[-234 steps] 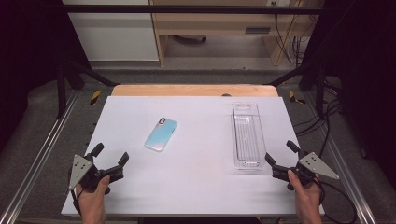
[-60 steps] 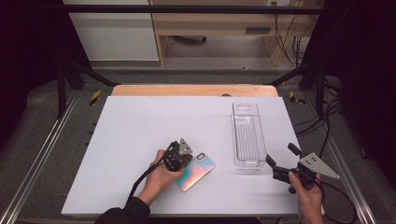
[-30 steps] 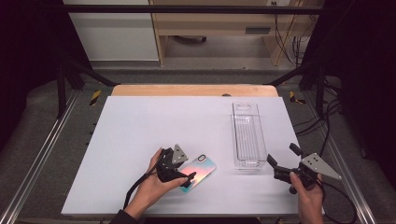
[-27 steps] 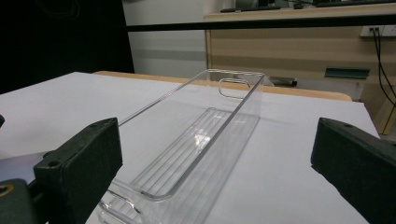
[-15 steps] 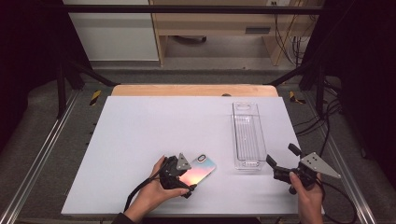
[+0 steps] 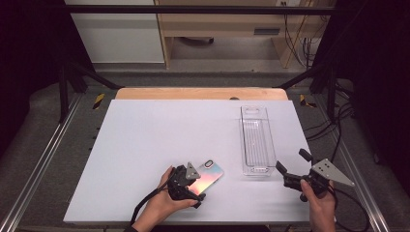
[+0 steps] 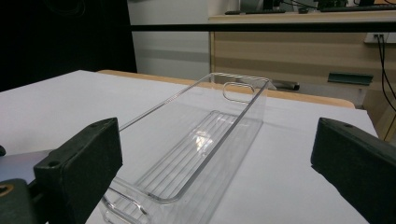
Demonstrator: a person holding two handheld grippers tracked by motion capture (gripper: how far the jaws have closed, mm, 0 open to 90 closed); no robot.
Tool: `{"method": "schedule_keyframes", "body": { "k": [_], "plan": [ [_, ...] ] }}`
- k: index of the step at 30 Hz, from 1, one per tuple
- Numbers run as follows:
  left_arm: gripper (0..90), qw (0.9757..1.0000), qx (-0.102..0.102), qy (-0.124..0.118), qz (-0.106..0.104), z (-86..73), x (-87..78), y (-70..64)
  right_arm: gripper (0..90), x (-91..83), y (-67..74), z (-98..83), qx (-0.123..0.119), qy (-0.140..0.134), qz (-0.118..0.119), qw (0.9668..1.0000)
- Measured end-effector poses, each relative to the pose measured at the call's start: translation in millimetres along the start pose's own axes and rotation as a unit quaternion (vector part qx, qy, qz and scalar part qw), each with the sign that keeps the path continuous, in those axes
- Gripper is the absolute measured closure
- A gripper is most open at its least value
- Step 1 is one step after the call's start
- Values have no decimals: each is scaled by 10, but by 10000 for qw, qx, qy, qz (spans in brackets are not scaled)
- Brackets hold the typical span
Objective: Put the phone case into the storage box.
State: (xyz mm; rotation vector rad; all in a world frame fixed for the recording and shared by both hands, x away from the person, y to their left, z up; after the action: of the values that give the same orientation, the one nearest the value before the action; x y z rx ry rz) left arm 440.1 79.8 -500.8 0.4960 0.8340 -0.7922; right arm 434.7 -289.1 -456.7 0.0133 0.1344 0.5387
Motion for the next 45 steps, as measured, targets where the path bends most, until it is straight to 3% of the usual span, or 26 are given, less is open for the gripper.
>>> {"method": "schedule_keyframes", "body": {
  "k": [6, 15, 21, 27, 33, 34, 35, 38, 42, 45],
  "plan": [
    [107, 9999, -74, -47, -61, -19, -16, -11, 24, -7, -3, -3, 3, -10, -6, 10000],
    [95, 9999, -125, 4, -70, -5, -3, -11, 24, -31, -61, 3, 126, -48, -84, 9999],
    [153, 9998, -200, 0, 13, -1, -21, -11, 24, -16, -23, 14, -26, -13, -9, 10000],
    [167, 9993, -235, -267, 69, -51, -37, -31, 24, -48, -12, 18, 41, -58, 20, 10000],
    [167, 9983, -51, -538, 231, -30, -94, -29, 24, -77, -20, 20, 72, -104, -14, 9999],
    [167, 9962, -64, -791, 369, -3, -133, 0, 24, -83, -19, 26, 77, -133, -24, 9999],
    [167, 9962, -64, -791, 369, -3, -133, 0, 24, -83, -19, 26, 77, -133, -24, 9999],
    [167, 9916, -88, -1136, 616, 33, -187, 62, 23, -78, 5, 66, 33, -122, -58, 9999],
    [167, 9812, -266, -1714, 849, 82, -279, 165, 30, -19, 129, 217, 132, 94, 5, 9999],
    [166, 9730, -426, -2045, 979, 116, -345, 248, 29, 31, 217, 304, 60, 270, 97, 9996]
  ]
}}
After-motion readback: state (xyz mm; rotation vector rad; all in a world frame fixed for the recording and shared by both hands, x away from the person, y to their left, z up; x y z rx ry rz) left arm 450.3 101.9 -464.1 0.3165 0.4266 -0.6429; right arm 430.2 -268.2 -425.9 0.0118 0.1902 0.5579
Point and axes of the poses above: each handheld gripper's, and its own axes: x roughly forward along the jaws, z roughly out of its top, y roughly to its left, the point moved 3 cm from there along x, roughly forward along the jaws, and after that the axes turned 4 degrees about z, right-handed, at the moved point
